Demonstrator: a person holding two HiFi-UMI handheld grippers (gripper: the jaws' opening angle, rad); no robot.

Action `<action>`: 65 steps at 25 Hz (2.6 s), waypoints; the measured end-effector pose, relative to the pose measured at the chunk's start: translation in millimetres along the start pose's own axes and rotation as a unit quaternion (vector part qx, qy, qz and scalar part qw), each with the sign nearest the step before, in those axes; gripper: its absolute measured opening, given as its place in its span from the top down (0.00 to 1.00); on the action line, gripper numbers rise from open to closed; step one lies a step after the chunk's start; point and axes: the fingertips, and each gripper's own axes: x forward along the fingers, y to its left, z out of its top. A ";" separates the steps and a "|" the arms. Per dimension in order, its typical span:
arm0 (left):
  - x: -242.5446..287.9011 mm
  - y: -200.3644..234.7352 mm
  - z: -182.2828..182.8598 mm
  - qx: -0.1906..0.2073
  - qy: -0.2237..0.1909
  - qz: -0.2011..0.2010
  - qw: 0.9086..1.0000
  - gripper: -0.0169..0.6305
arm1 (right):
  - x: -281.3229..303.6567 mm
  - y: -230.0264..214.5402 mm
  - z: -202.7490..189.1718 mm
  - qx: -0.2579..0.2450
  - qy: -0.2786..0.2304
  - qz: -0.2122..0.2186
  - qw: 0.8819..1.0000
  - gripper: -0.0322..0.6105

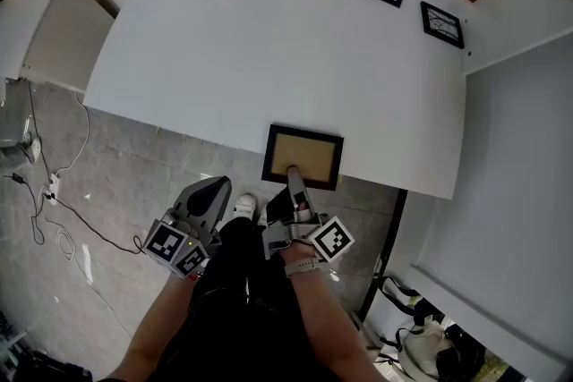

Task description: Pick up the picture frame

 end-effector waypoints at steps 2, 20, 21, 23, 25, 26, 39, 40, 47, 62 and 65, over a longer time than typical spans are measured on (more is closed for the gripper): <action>-1.2 0.5 -1.6 0.000 0.002 0.001 1.000 0.96 | 2.0 -0.1 -0.4 0.001 -0.001 0.001 1.000 0.80; -8.5 5.1 -6.0 -0.003 0.003 0.006 1.000 0.96 | 3.8 0.3 6.1 -0.004 -0.014 0.010 1.000 0.84; -8.8 5.5 -6.1 -0.003 0.003 0.007 1.000 0.96 | 3.7 0.3 6.1 -0.007 -0.012 0.011 1.000 0.86; -8.5 6.1 -5.8 -0.002 0.002 0.006 1.000 0.96 | 3.8 0.6 6.5 -0.013 -0.010 0.010 1.000 0.87; -8.0 6.9 -5.3 -0.001 0.001 0.005 1.000 0.96 | 4.0 2.2 6.9 -0.019 -0.008 0.013 1.000 0.87; -7.7 7.3 -5.1 -0.001 0.002 0.004 1.000 0.96 | 4.0 3.4 7.1 -0.021 -0.008 0.015 1.000 0.88; 5.6 2.9 18.1 0.015 -0.010 -0.018 1.000 0.96 | 3.1 40.6 21.4 -0.150 0.004 0.023 0.988 0.89; 6.8 2.4 19.9 0.017 -0.011 -0.020 1.000 0.96 | 2.9 43.4 23.0 -0.160 0.004 0.023 0.987 0.89; 15.6 -0.5 35.7 0.031 -0.019 -0.027 0.999 0.96 | -1.5 55.4 30.9 -0.220 0.003 0.000 0.976 0.89; 26.8 -11.9 65.0 0.045 -0.042 -0.044 0.997 0.96 | -7.4 99.7 28.4 -0.441 0.034 0.007 0.897 0.89; 27.8 -13.6 72.6 0.051 -0.049 -0.044 0.997 0.96 | -8.9 109.3 29.5 -0.472 0.033 0.010 0.881 0.89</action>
